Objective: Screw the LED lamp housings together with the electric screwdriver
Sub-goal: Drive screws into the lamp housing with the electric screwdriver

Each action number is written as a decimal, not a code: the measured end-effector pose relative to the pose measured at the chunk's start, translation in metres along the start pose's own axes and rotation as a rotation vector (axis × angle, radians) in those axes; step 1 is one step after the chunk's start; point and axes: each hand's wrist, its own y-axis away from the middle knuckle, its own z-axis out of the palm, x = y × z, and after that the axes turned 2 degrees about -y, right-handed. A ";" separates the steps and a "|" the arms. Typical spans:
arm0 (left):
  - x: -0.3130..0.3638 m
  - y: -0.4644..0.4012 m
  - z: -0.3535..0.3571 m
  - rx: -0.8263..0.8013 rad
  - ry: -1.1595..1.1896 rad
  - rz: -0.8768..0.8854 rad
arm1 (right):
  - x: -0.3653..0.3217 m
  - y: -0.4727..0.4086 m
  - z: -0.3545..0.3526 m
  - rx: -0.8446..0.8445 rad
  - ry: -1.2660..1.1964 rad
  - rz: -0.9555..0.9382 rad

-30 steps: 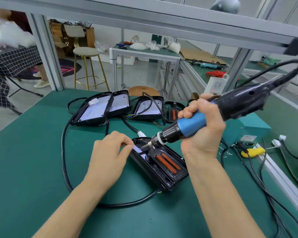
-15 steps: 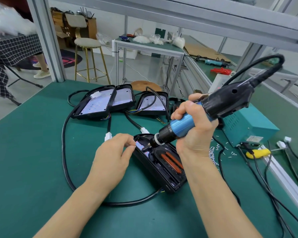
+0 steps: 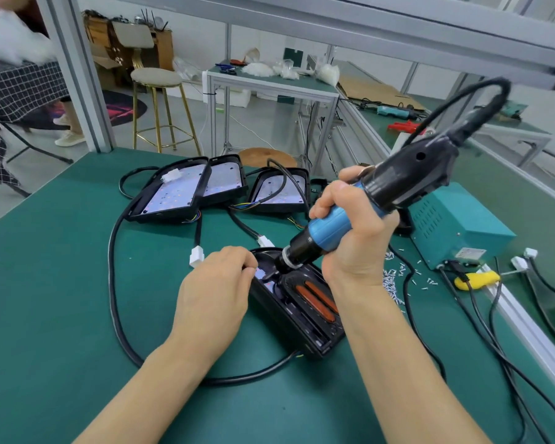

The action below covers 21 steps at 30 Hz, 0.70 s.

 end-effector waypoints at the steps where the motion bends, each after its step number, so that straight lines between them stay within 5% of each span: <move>1: 0.001 -0.001 0.000 -0.014 -0.029 -0.004 | 0.000 -0.001 0.001 -0.007 0.008 0.002; 11: 0.001 -0.001 -0.001 -0.059 -0.009 -0.058 | -0.005 0.000 0.002 0.107 -0.075 0.096; 21: 0.007 -0.007 -0.001 -0.076 0.006 -0.095 | -0.103 -0.033 -0.046 0.089 0.079 0.189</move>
